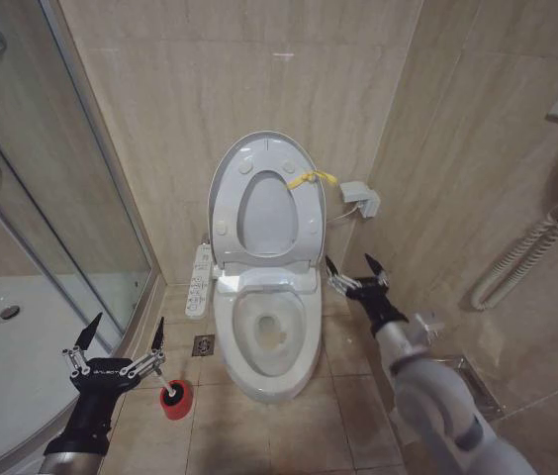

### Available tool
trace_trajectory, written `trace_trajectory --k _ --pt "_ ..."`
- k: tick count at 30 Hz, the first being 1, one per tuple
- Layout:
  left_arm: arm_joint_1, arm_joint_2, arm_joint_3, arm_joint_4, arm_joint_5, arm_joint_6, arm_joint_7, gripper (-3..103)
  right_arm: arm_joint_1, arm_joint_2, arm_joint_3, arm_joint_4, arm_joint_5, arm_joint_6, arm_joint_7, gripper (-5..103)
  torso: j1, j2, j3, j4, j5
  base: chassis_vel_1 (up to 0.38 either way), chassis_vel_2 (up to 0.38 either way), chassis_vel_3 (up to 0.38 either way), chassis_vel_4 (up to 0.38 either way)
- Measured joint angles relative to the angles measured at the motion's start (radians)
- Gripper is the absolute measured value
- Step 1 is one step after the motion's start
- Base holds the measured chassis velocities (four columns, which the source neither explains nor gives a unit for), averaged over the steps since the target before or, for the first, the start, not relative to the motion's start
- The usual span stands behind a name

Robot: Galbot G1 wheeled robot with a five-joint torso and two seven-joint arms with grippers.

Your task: Open the toilet lid, clean the toilet bowl with a toilet brush, close the toilet lid, and flush.

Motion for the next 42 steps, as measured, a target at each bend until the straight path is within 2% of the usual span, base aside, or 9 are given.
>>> trace_trajectory --k 2,3,6,12,16,22,42 --pt "0.0 0.0 0.0 0.0 0.0 0.0 0.0 100 -0.076 0.028 0.038 0.013 -0.064 0.036 -0.037 100 0.0 0.0 0.0 0.0001 0.0 0.0 0.0 0.0 0.0" --pt "0.0 0.0 0.0 0.0 0.0 0.0 0.0 100 -0.076 0.028 0.038 0.013 -0.064 0.036 -0.037 100 0.0 0.0 0.0 0.0001 0.0 0.0 0.0 0.0 0.0" --pt "0.0 0.0 0.0 0.0 0.0 0.0 0.0 100 -0.187 0.076 0.115 0.022 -0.197 0.118 -0.118 100 0.0 0.0 0.0 -0.0002 0.0 0.0 0.0 0.0 0.0" --pt "0.0 0.0 0.0 0.0 0.0 0.0 0.0 100 -0.288 0.118 0.196 0.017 -0.237 0.191 -0.179 100 0.0 0.0 0.0 0.0001 0.0 0.0 0.0 0.0 0.0" --pt "0.0 0.0 0.0 0.0 0.0 0.0 0.0 100 -0.339 0.131 0.212 0.047 -0.228 0.196 -0.182 100 0.0 0.0 0.0 0.0 0.0 0.0 0.0 0.0 0.0" --pt "0.0 0.0 0.0 0.0 0.0 0.0 0.0 100 -0.416 0.188 0.212 0.108 -0.23 0.196 -0.174 100 0.0 0.0 0.0 -0.0001 0.0 0.0 0.0 0.0 0.0" --pt "0.0 0.0 0.0 0.0 0.0 0.0 0.0 100 -0.48 0.205 0.225 0.172 -0.23 0.181 -0.18 100 0.0 0.0 0.0 0.0 0.0 0.0 0.0 0.0 0.0"
